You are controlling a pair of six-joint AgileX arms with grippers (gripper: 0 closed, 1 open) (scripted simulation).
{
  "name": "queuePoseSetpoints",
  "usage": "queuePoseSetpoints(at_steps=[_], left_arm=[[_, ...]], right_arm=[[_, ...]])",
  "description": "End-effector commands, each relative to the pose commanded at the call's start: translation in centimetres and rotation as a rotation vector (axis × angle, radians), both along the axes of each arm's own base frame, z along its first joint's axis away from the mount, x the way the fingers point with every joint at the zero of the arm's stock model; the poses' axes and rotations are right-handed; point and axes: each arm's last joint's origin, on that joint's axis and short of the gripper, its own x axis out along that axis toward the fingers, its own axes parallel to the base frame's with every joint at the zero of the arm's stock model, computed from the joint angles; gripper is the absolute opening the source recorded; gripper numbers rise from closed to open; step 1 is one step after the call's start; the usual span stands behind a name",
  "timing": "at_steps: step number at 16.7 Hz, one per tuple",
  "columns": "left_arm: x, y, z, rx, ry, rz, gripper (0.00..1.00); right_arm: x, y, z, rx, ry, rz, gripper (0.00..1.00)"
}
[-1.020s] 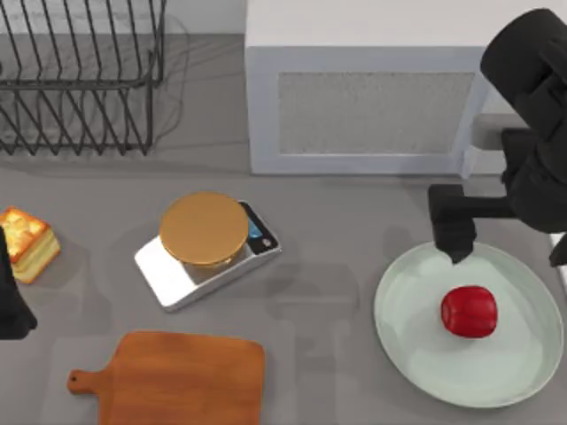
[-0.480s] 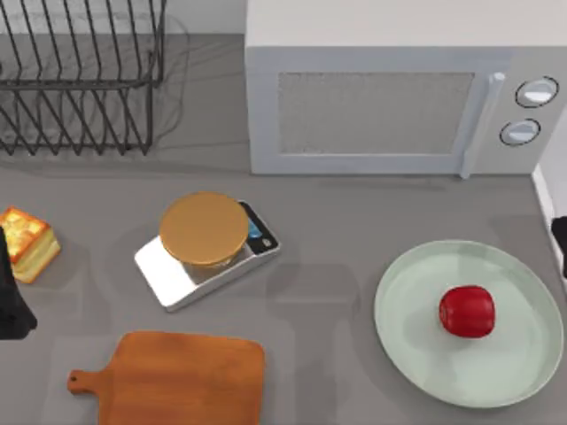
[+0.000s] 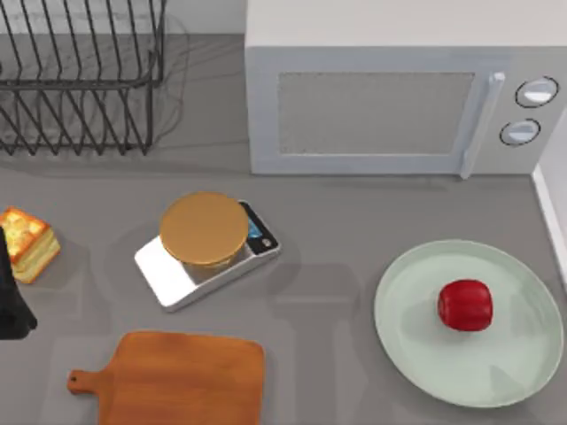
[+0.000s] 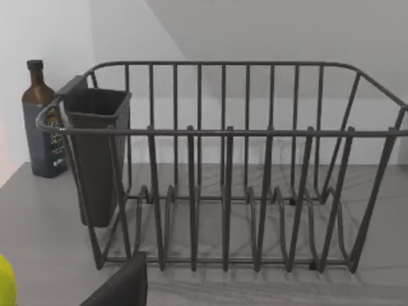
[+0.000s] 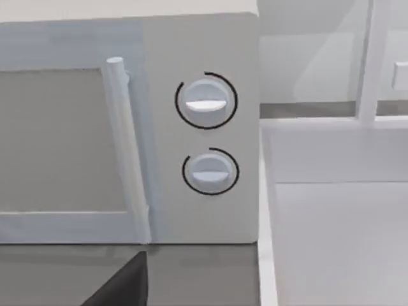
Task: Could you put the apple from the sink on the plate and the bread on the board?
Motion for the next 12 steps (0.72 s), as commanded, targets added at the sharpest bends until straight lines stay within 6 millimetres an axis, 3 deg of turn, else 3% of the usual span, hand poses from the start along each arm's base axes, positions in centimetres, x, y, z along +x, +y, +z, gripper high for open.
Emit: queuePoseSetpoints(at_steps=[4, 12], left_arm=[[0.0, 0.0, 0.0, 0.000, 0.000, 0.000, 1.00], [0.0, 0.0, 0.6, 0.012, 0.023, 0.002, 1.00]], right_arm=[[-0.3, -0.6, -2.2, -0.049, -0.141, -0.048, 1.00], [-0.3, -0.6, -2.4, -0.053, -0.151, -0.052, 1.00]])
